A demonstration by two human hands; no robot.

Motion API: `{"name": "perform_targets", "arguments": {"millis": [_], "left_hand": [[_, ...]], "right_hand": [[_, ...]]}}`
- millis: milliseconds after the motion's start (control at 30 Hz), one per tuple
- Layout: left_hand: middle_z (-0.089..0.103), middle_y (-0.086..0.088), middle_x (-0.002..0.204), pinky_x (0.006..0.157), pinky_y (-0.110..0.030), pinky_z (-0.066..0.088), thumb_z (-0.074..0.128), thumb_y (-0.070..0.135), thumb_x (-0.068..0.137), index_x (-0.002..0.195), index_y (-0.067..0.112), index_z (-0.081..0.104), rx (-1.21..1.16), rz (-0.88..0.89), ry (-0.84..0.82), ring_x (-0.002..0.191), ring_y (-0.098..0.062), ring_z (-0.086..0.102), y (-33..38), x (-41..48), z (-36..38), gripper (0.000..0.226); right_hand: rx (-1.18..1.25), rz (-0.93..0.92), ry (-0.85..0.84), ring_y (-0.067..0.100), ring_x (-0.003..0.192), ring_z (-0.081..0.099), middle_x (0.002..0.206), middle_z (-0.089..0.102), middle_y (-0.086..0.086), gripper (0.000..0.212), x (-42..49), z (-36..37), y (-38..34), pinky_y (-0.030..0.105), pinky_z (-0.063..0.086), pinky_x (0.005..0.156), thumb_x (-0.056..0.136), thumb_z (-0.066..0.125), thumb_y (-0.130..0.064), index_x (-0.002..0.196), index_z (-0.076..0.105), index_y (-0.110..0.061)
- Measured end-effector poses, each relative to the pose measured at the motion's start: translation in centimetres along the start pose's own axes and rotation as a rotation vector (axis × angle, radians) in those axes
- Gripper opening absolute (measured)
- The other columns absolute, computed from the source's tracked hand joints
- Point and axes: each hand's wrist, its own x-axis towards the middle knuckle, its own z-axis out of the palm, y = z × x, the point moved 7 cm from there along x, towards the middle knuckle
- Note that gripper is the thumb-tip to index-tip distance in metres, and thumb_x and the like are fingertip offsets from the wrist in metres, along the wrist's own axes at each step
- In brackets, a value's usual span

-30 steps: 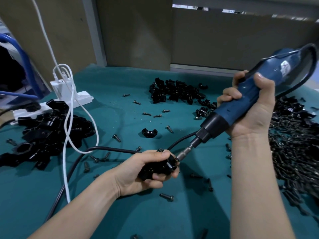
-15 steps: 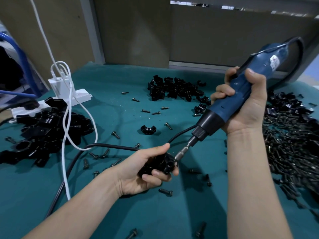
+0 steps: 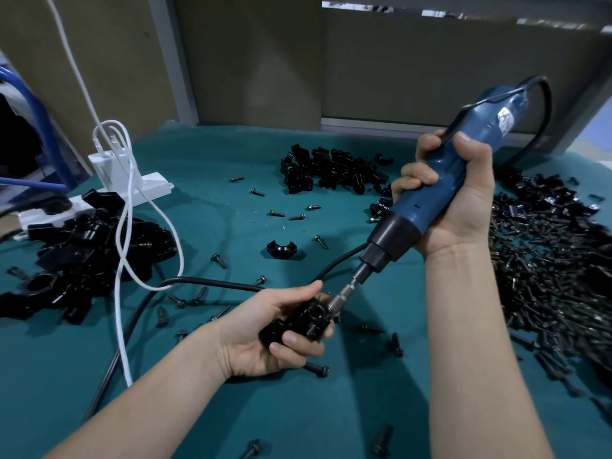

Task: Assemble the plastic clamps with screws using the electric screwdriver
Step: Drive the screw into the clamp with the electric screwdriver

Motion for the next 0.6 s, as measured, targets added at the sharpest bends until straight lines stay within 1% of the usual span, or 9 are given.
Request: {"name": "perform_targets", "arguments": {"millis": [67, 133, 167, 267, 300, 467, 600], "left_hand": [[0.049, -0.01, 0.074, 0.029, -0.014, 0.032, 0.077, 0.03, 0.073, 0.089, 0.002, 0.051, 0.029, 0.02, 0.015, 0.039, -0.009, 0.042, 0.1, 0.0, -0.1, 0.041], [0.055, -0.01, 0.072, 0.029, -0.014, 0.032, 0.069, 0.031, 0.076, 0.091, 0.004, 0.049, 0.047, 0.041, 0.026, 0.039, -0.009, 0.044, 0.27, -0.04, -0.12, 0.037], [0.055, -0.011, 0.071, 0.029, -0.014, 0.033, 0.071, 0.031, 0.076, 0.091, 0.004, 0.049, 0.045, 0.046, 0.024, 0.038, -0.01, 0.044, 0.32, -0.05, -0.1, 0.038], [0.055, -0.014, 0.072, 0.028, -0.015, 0.035, 0.086, 0.024, 0.068, 0.089, 0.002, 0.051, 0.008, 0.048, -0.014, 0.038, -0.011, 0.045, 0.37, -0.1, 0.0, 0.047], [0.054, -0.014, 0.072, 0.028, -0.015, 0.035, 0.087, 0.023, 0.066, 0.089, 0.001, 0.051, -0.001, 0.047, -0.026, 0.038, -0.011, 0.045, 0.39, -0.09, 0.03, 0.048], [0.055, -0.012, 0.075, 0.03, -0.013, 0.032, 0.084, 0.021, 0.072, 0.088, 0.0, 0.057, -0.026, 0.034, -0.08, 0.04, -0.01, 0.044, 0.39, -0.11, 0.24, 0.037], [0.049, -0.006, 0.072, 0.032, -0.012, 0.029, 0.081, 0.02, 0.076, 0.084, 0.001, 0.058, -0.041, 0.032, -0.095, 0.041, -0.008, 0.042, 0.42, -0.14, 0.32, 0.031]], "right_hand": [[0.009, 0.007, 0.001, 0.003, 0.042, 0.042, 0.073, 0.056, -0.008, 0.007, 0.02, -0.01, 0.13, 0.016, 0.041, 0.045, 0.081, 0.049, -0.024, 0.083, 0.047, -0.017], [0.02, 0.006, -0.002, 0.003, 0.042, 0.042, 0.073, 0.056, -0.008, 0.008, 0.04, 0.03, 0.05, 0.016, 0.041, 0.045, 0.081, 0.049, -0.024, 0.084, 0.046, -0.018], [0.025, 0.005, -0.002, 0.003, 0.042, 0.042, 0.074, 0.056, -0.008, 0.008, 0.06, 0.05, 0.01, 0.016, 0.041, 0.045, 0.081, 0.049, -0.024, 0.084, 0.046, -0.018], [0.029, 0.015, -0.001, 0.003, 0.042, 0.042, 0.074, 0.056, -0.009, 0.008, 0.12, 0.08, 0.14, 0.015, 0.04, 0.045, 0.081, 0.049, -0.025, 0.083, 0.047, -0.018], [0.03, 0.017, 0.0, 0.003, 0.042, 0.042, 0.074, 0.056, -0.009, 0.007, 0.13, 0.06, 0.24, 0.015, 0.04, 0.045, 0.081, 0.049, -0.025, 0.083, 0.047, -0.018], [0.035, 0.03, -0.001, 0.003, 0.043, 0.043, 0.074, 0.056, -0.009, 0.008, 0.17, -0.08, 0.65, 0.015, 0.041, 0.045, 0.081, 0.05, -0.024, 0.084, 0.047, -0.018], [0.031, 0.032, 0.011, 0.003, 0.043, 0.043, 0.075, 0.056, -0.008, 0.008, 0.24, -0.21, 0.82, 0.015, 0.041, 0.046, 0.082, 0.05, -0.024, 0.084, 0.048, -0.017]]}}
